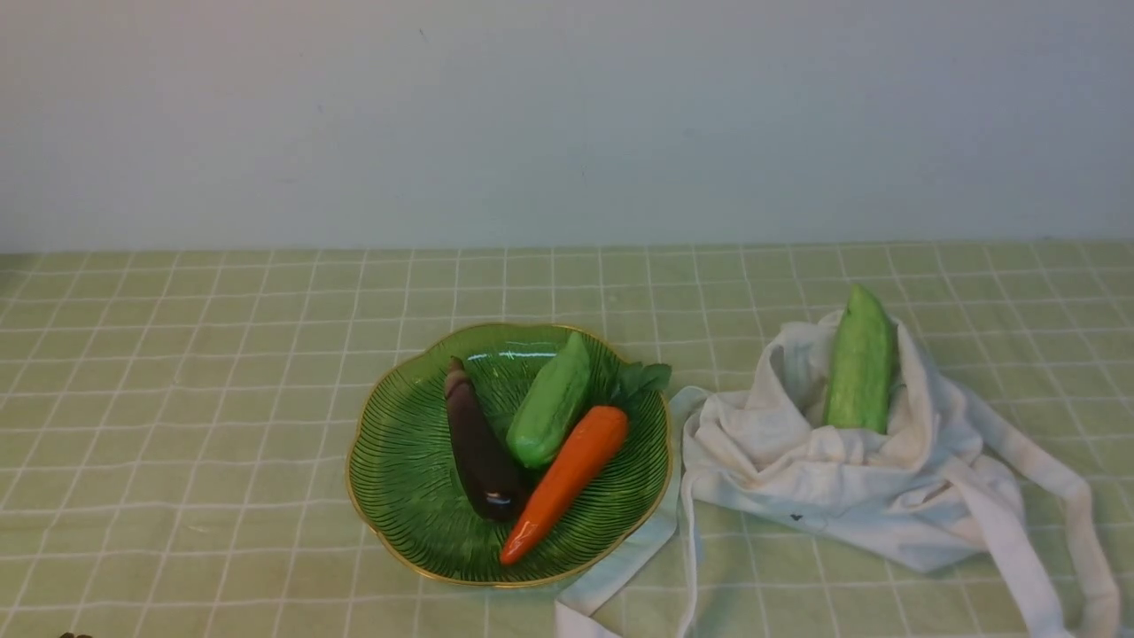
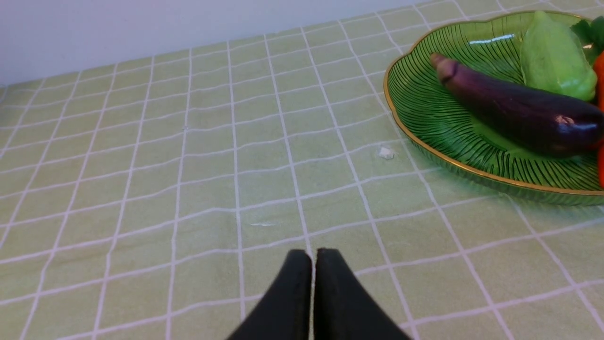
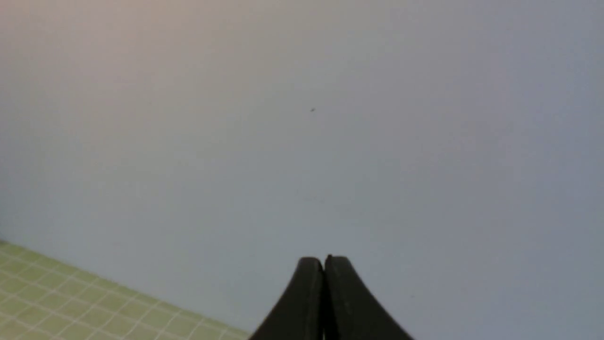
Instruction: Take vegetables from bag on green coffee tablecloth place on plate.
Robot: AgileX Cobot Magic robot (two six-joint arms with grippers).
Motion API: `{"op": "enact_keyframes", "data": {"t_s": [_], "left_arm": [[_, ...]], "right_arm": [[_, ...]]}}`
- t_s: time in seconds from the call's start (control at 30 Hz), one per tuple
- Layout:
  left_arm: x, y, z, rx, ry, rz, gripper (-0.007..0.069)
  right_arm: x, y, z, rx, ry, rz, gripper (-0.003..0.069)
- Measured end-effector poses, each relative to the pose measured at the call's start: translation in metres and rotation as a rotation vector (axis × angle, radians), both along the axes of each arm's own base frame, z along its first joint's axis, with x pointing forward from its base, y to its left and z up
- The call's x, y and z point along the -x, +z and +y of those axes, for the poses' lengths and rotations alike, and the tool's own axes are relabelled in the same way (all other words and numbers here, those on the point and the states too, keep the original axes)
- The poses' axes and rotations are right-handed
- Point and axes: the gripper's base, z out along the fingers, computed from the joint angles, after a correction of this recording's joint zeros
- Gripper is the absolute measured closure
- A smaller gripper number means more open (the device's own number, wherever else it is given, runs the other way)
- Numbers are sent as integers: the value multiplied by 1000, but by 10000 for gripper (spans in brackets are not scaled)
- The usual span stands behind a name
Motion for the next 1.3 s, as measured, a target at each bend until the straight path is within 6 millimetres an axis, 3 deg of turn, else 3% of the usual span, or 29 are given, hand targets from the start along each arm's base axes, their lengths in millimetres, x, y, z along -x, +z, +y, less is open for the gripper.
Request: {"op": "enact_keyframes", "data": {"t_s": [0.17,0.4,0.47,0.5,0.6,0.8,1.3], "left_arm": [[0,0,0,0,0,0,629],[0,0,0,0,0,0,629],[0,0,0,0,0,0,629],[0,0,0,0,0,0,629],[0,0,0,0,0,0,629],[0,0,0,0,0,0,629],[0,0,0,0,0,0,629]], "right_arm": [[15,-35,-13,5,-111,-53,671],[28,-143,-26,31,-287,78,671],[29,-158,-27,33,-298,96,671],[30,-181,-27,38,-311,128,671],[30,-220,-28,47,-321,179,671],[24,-274,-27,46,-314,249,671],[24,-275,-31,-8,-392,230,671]]}}
